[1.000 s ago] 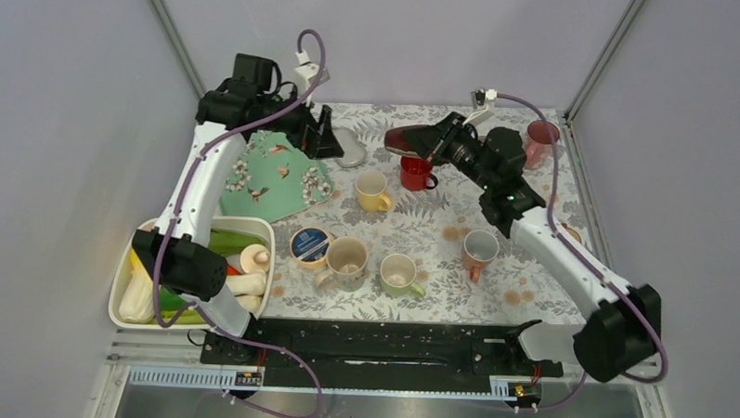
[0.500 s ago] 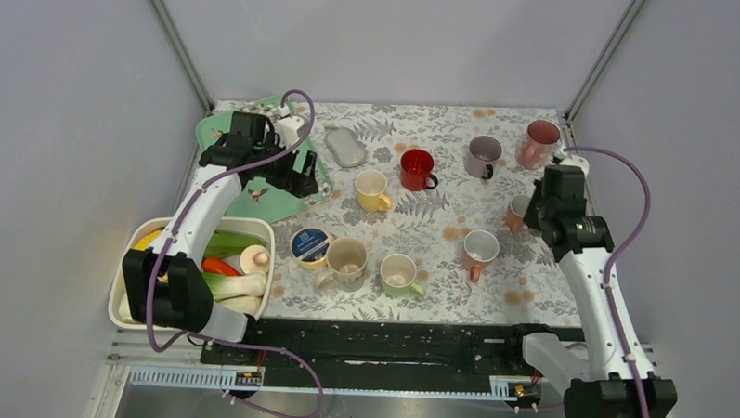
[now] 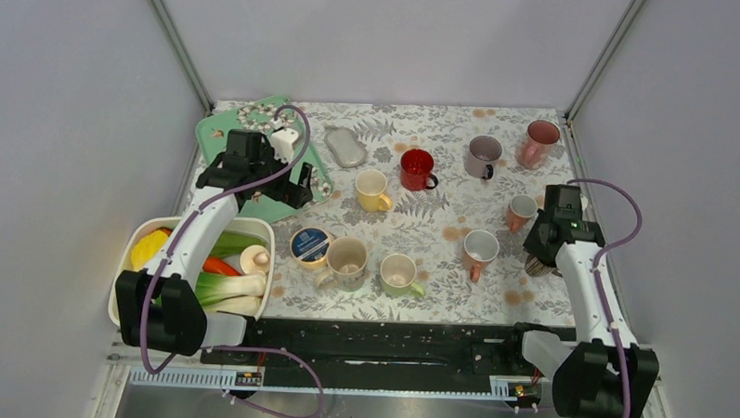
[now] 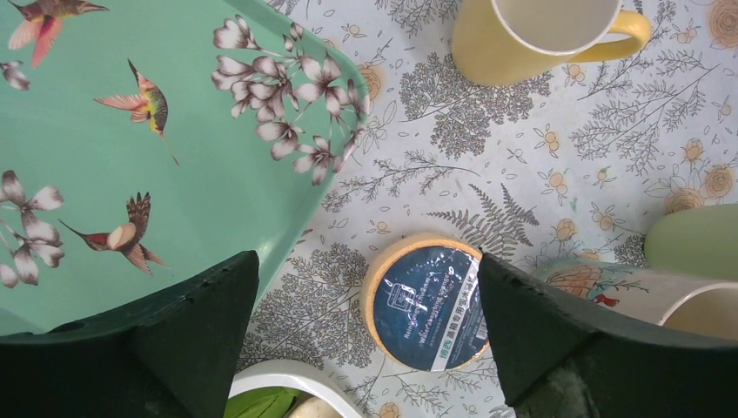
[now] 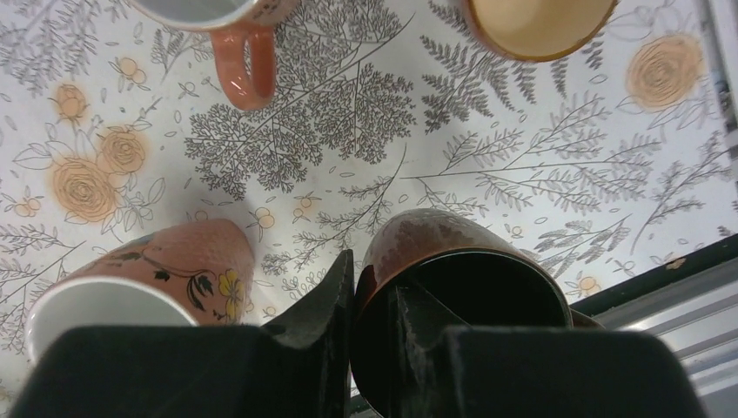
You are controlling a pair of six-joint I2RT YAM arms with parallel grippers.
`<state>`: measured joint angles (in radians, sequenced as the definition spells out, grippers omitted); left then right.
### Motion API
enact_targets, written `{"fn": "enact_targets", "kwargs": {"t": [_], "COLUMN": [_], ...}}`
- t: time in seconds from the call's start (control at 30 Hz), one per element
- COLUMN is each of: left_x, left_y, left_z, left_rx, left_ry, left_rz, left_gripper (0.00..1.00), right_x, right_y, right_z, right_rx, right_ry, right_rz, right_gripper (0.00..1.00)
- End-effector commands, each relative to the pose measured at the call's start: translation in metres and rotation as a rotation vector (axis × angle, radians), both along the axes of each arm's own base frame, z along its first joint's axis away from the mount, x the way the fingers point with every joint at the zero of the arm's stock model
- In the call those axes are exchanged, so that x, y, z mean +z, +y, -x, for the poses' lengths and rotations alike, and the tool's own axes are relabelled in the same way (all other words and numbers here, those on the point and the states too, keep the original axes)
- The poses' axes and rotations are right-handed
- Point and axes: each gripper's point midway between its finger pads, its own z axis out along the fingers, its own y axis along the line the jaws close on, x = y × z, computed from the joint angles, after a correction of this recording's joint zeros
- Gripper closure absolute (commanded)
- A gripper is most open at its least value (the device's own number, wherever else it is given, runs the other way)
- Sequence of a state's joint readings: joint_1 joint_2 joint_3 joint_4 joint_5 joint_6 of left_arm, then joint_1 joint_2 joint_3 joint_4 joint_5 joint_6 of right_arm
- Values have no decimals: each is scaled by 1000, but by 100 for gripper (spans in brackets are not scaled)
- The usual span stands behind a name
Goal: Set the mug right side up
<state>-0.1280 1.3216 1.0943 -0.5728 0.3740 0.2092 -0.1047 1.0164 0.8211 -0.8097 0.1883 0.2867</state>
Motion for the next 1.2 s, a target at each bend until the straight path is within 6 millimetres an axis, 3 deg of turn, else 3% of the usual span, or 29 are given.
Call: {"fn": "enact_targets", "kwargs": {"t": [0.0,0.23,0.4,0.57,0.73,0.87,1.13,1.17], "left_x": [27,23,20,17,16,16,20,21], "left_y": [4,3,3,3,3,3,11,14], "left_z": [-12,-14,-15,-16,-16,-16,-30,-32], "left_rx": [21,22,21,23,23,25,131,156], "left_ry": [-122,-108,-96,-86,-83,-80,-174,-201], "left_rz": [10,23,27,29,29,33,56,57], "left_gripper": [1,1,1,1,1,1,1,1], "right_x": [-11,-47,-54,-56,-54,-36,57,70], "right_y": [6,9,8,11,18,27,32,33], "right_z": [-11,-16,-15,-17,-19,-21,-27,-30], "right_rx": [-35,-64,-67,-55,-19,23,189,221], "right_ry": [33,84,91,88,81,35,-247,-303], "right_rz": [-55,-85,-81,-91,-123,-149,-50,-32], "right_gripper": [100,100,99,72,61,53,3,1]}}
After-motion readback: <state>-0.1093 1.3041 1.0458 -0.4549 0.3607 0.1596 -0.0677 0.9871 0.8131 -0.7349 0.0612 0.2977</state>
